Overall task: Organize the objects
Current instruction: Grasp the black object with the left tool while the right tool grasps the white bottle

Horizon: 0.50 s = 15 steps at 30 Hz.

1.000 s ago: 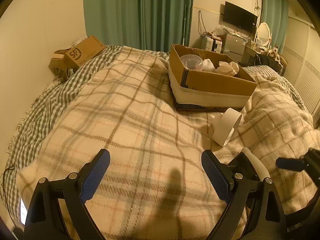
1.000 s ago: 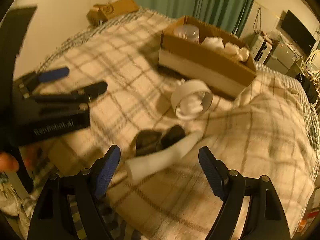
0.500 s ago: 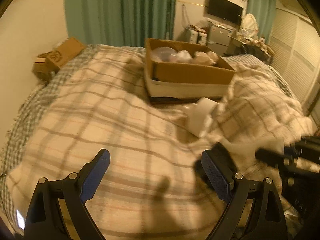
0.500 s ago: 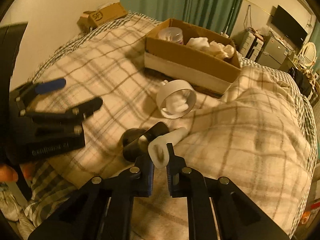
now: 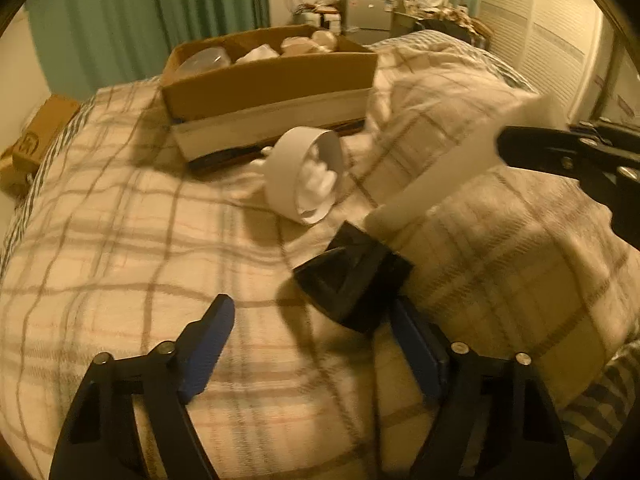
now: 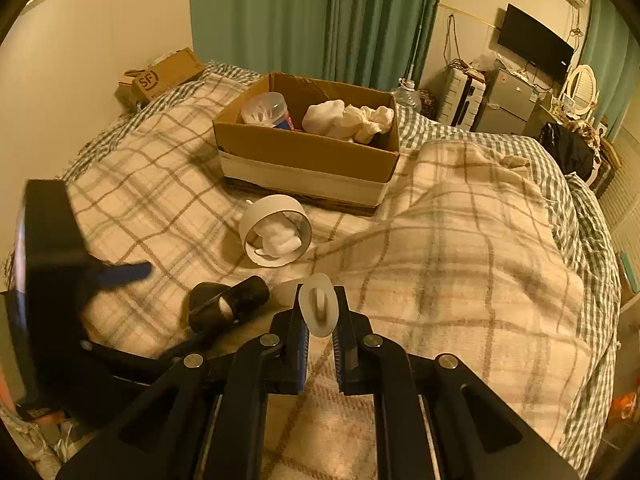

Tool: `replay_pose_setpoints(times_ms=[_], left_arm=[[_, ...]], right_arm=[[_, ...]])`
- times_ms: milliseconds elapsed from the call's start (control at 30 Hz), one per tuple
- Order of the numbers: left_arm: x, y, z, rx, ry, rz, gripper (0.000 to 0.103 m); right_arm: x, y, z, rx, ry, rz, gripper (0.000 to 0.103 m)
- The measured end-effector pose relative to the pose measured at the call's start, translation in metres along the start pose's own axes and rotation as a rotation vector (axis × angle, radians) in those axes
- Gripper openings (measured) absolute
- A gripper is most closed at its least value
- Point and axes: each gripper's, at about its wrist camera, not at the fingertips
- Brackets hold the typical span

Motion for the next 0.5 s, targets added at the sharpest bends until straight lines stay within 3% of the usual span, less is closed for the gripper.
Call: replay_pose_setpoints(times_ms=[167,200,233,500], left_arm=[[-0.012,-0.005,-0.014,-0.027,0.019,0.043,0.072],[-0.015,-0.006,-0.016,-0.029,0.026,0.048,0.06],[-0.02,-0.007,-0.018,-0.037,0.04,0.055,0.057],[-0.009,-0.005,-0.017,-0.041,0.0,0.033,0.056]], right_arm=[[-0.003,-0.001,0.0,-0.002,0.003,-0.014,0.009],[-0.003,-0.001,0.001,-0.004,0.004,-0.016,0.009],[-0.004,-0.002,0.001,-0.005,0.005,-0.017,0.009],[0.001,0.0,-0.001,0.008,-0.003,-0.01,0.009]])
Point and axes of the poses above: each gripper's, at about its wrist camera, not at the fingertips, and x roughly against the way its jaws point, y to its left, z to its underside, and after that the axes turned 12 degrees about y, right-handed
